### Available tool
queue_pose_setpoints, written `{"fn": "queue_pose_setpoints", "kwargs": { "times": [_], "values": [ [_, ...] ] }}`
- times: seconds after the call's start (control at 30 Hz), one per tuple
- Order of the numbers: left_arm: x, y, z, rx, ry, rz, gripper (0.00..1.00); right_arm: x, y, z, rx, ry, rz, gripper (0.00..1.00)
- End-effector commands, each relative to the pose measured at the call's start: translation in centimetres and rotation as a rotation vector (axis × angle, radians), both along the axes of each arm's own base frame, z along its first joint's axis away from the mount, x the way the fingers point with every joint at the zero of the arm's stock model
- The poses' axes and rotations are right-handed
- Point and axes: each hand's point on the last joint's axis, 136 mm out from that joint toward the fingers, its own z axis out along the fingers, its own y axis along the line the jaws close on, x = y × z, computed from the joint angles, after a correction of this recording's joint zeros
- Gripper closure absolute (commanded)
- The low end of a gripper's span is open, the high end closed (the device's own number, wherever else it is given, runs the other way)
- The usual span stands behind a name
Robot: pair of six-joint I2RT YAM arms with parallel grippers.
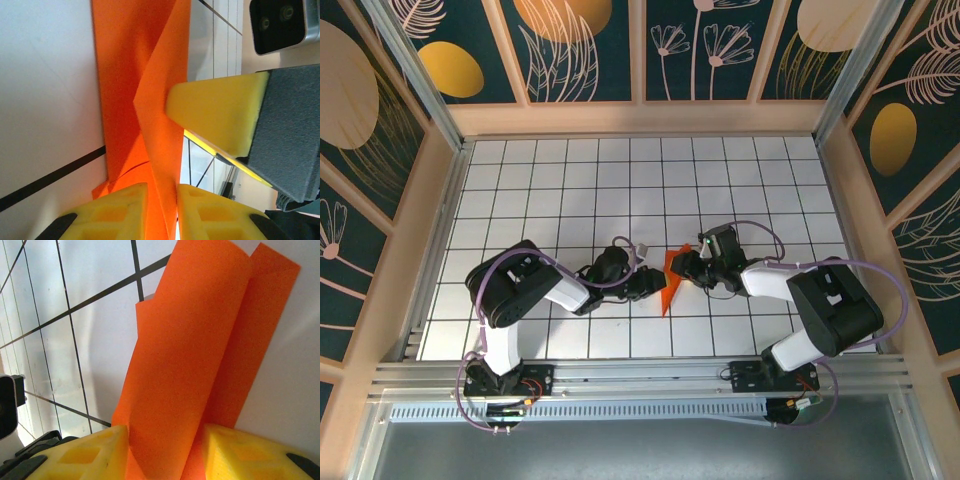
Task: Fold a paper plane with a square sheet of paper (fold left side to right side)
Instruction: Fold the wing for the fifth time at the center of the table.
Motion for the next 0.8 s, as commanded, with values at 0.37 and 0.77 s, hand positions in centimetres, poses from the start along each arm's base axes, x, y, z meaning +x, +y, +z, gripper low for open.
{"fn": "queue_pose_setpoints", "kwargs": {
  "times": [0.37, 0.77],
  "values": [
    [0.7, 0.0, -0.9, 0.043, -0.02, 0.003, 0.89, -0.2, 0.1, -1.1, -0.049, 0.015, 0.009, 0.57],
    [0.6, 0.2, -2.6, 0.086, -0.002, -0.006, 0.91, 0.1, 0.3, -0.4, -0.051, -0.003, 0.013, 0.57]
  ]
}}
